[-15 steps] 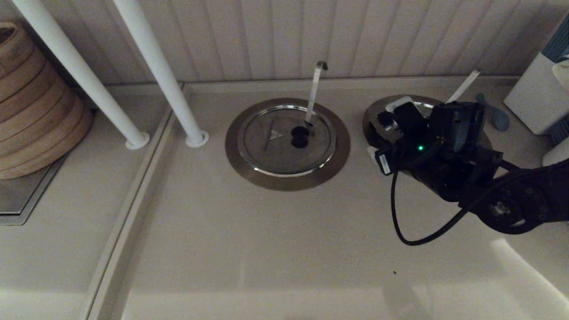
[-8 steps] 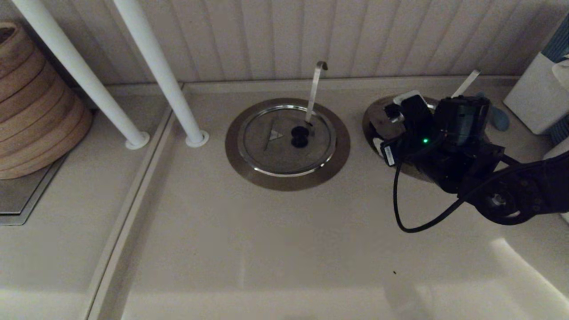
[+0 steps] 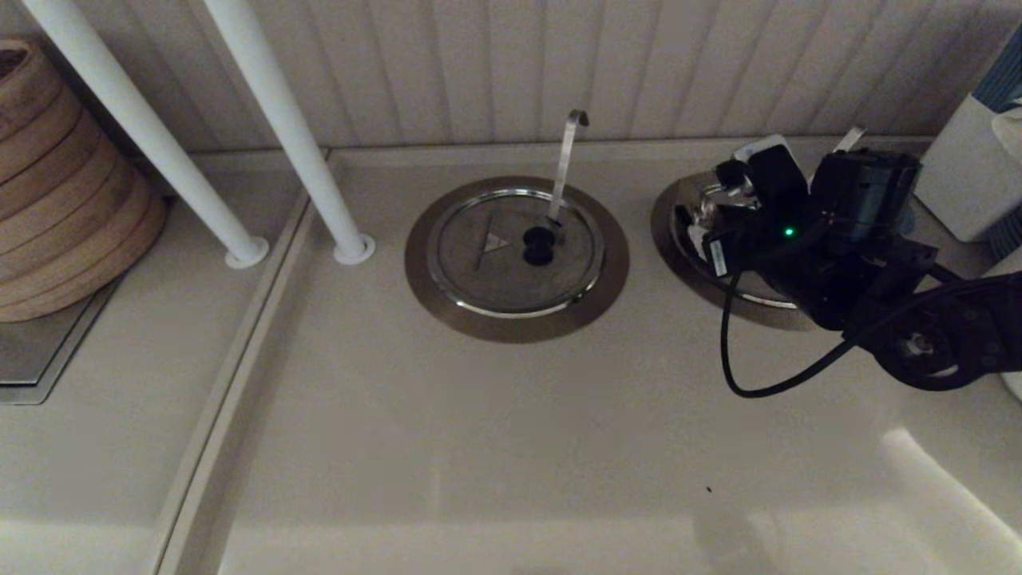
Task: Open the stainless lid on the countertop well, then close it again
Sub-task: Close the lid
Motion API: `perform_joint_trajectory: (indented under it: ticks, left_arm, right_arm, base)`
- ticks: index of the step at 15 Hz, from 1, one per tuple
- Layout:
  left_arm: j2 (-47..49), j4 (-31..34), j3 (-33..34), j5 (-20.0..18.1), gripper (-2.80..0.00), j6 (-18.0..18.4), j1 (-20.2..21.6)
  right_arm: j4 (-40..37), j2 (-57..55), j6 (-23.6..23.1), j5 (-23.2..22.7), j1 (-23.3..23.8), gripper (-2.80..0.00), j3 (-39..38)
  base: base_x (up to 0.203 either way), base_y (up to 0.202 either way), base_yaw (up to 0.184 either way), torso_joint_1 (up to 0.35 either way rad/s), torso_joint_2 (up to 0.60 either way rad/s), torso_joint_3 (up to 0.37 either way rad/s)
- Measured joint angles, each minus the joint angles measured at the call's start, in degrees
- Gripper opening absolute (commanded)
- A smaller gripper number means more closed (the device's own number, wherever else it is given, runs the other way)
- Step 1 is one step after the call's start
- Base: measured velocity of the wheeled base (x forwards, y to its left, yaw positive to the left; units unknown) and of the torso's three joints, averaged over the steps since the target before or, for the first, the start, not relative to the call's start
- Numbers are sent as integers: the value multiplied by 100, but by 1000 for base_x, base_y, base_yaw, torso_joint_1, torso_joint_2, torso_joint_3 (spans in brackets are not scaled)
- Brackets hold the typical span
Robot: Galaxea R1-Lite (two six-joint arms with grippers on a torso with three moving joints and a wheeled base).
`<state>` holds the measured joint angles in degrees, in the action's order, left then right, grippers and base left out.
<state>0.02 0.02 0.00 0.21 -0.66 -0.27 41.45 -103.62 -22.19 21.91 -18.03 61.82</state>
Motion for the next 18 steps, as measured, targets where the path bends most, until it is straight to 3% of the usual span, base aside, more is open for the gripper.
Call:
perform_joint_trajectory:
  ticks: [14, 18]
  left_arm:
    - [0, -2, 0, 1, -280, 1, 0]
    - [0, -2, 0, 1, -280, 0, 0]
  right_arm:
    - [-13, 303, -18, -33, 542, 0, 130]
    - [-13, 313, -22, -38, 933, 0, 248]
  base:
    - [0, 0, 0, 0, 0, 0]
    - [0, 0, 0, 0, 0, 0]
